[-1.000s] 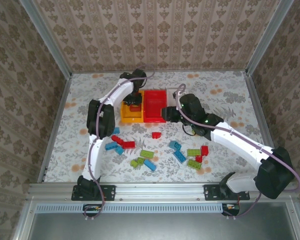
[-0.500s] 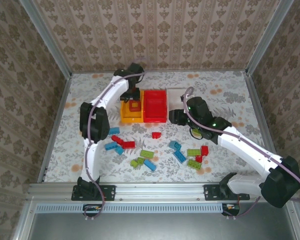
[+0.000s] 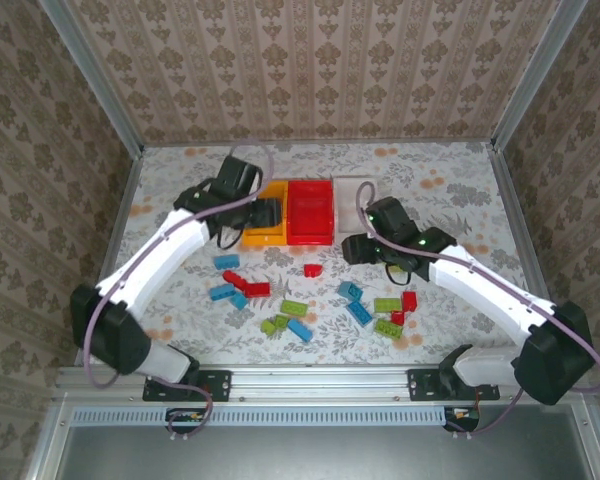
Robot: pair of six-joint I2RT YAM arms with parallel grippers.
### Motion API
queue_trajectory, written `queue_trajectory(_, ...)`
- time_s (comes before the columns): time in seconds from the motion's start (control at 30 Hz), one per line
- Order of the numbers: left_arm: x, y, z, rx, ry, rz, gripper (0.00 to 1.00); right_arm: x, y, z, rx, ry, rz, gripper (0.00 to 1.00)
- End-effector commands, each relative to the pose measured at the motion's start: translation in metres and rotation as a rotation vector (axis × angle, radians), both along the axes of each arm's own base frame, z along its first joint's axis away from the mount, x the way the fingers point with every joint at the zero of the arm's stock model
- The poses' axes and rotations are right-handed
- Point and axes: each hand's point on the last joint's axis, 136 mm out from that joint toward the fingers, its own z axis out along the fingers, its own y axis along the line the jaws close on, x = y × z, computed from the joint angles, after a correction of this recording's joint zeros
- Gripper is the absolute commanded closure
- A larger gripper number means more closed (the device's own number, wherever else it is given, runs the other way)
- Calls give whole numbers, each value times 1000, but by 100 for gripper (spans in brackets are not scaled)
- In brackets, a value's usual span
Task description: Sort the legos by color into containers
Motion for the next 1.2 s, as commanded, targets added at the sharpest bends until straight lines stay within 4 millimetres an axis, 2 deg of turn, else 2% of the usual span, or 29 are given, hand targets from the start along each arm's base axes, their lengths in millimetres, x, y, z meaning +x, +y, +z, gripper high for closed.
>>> queue_trajectory(0.0,-20,7,13,-97,-44,46,36,-3,32,1,-6,-21,177,33)
queue_trajectory(0.1,-41,15,11,-129,-41,62,35,-2,36,-4,-29,-19,205,32)
queue_trajectory(0.2,-55,18,8,-124,-36,43,36,4,22,-7,-69,-28,128,28)
queue_trajectory(0.3,-64,13,4,-131,-28,0,36,16,-28,-15,-84,1,-152,26)
queue_trajectory(0.4,-68,-5,5,-165,-30,-87,35,22,-70,-26,-43,64,-341,26)
queue_trajectory(0.47,-73,-21,7,-180,-40,-157,32,21,-85,-31,-83,91,-344,24)
queue_trajectory(0.53,-77,-32,5,-179,-44,-208,31,20,-92,-34,-148,105,-290,18)
queue_trajectory(0.63,-80,-42,-2,-174,-28,-238,32,11,-112,-54,-317,210,-247,15)
queue_trajectory(0.73,-80,-49,-4,-180,-28,-251,32,2,-123,-66,-437,272,-165,11)
queue_trajectory(0.8,-80,-53,-5,-180,-28,-261,32,-1,-125,-72,-484,297,-107,6)
queue_trajectory(0.9,-80,-57,-6,-172,-24,-274,32,-2,-126,-86,-531,345,-44,5)
queue_trajectory(1.17,-79,-62,-5,-165,-21,-286,32,25,-132,-112,-608,338,2,7)
